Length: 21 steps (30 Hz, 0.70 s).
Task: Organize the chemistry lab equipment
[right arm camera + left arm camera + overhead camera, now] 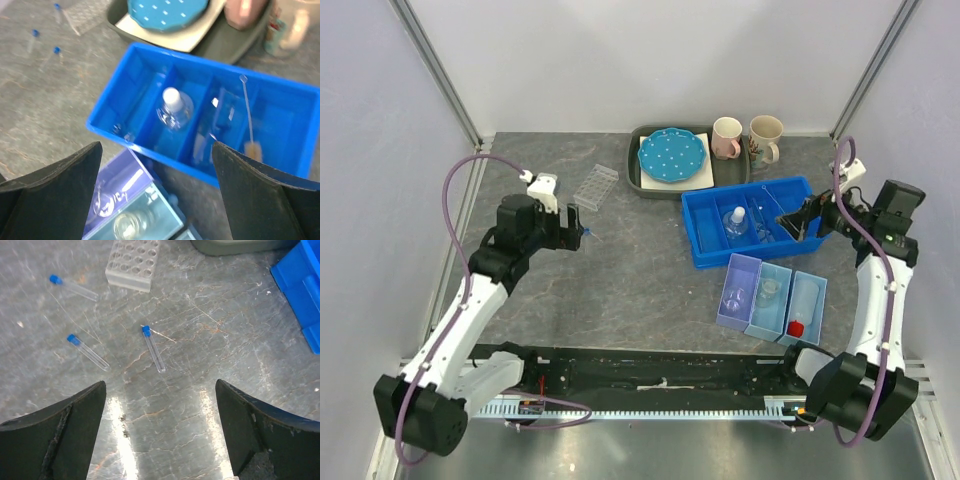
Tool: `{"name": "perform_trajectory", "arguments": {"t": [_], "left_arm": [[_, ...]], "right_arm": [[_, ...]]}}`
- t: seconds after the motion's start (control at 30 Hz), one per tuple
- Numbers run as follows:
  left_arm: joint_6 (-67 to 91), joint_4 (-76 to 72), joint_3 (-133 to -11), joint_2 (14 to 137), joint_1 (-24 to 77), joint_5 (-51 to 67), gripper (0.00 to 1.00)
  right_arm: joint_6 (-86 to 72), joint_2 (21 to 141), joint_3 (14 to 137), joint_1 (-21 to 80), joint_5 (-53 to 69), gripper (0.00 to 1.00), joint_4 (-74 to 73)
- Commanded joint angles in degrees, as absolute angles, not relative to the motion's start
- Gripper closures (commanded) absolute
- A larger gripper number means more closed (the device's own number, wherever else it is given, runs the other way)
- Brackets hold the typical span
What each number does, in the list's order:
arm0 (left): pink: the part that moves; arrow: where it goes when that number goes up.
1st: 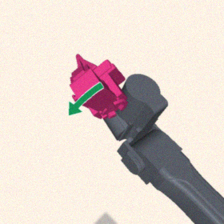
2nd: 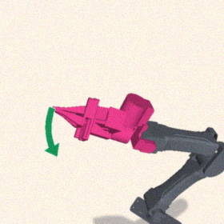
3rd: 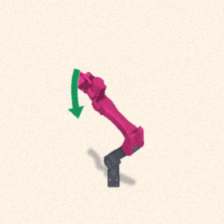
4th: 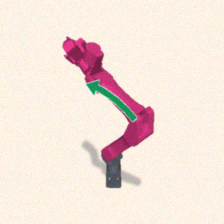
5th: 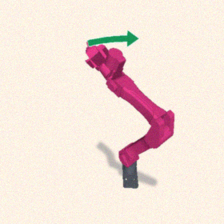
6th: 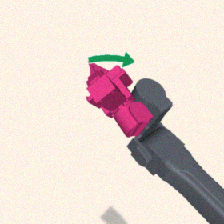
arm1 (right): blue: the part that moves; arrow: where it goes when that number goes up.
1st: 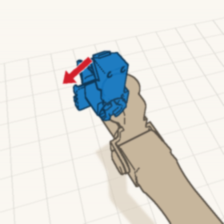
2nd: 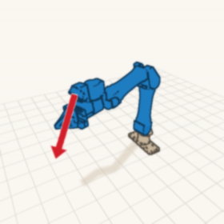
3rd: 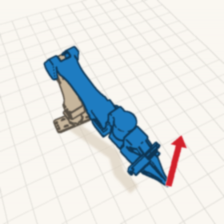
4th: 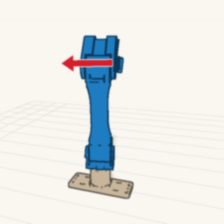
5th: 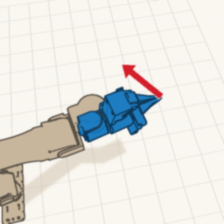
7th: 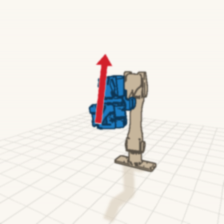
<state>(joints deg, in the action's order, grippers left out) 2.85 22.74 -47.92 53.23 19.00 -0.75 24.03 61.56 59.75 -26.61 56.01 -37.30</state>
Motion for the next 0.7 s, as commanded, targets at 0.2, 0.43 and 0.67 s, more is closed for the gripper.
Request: {"name": "perform_trajectory", "arguments": {"t": [0.2,0.43,0.67], "left_arm": [[17.0,27.9,-57.1,74.2,11.4,18.4,0.12],[17.5,36.3,-70.9,92.5,11.5,11.7,0.35],[16.6,40.8,-76.0,100.4,13.8,2.5,0.37]], "right_arm": [[6.7,66.1,52.1,-18.6,63.5,0.02,-11.4],[10.6,62.2,48.0,-18.6,62.2,0.02,-13.4],[10.7,62.9,49.8,-18.6,60.7,0.02,-15.5]]}}
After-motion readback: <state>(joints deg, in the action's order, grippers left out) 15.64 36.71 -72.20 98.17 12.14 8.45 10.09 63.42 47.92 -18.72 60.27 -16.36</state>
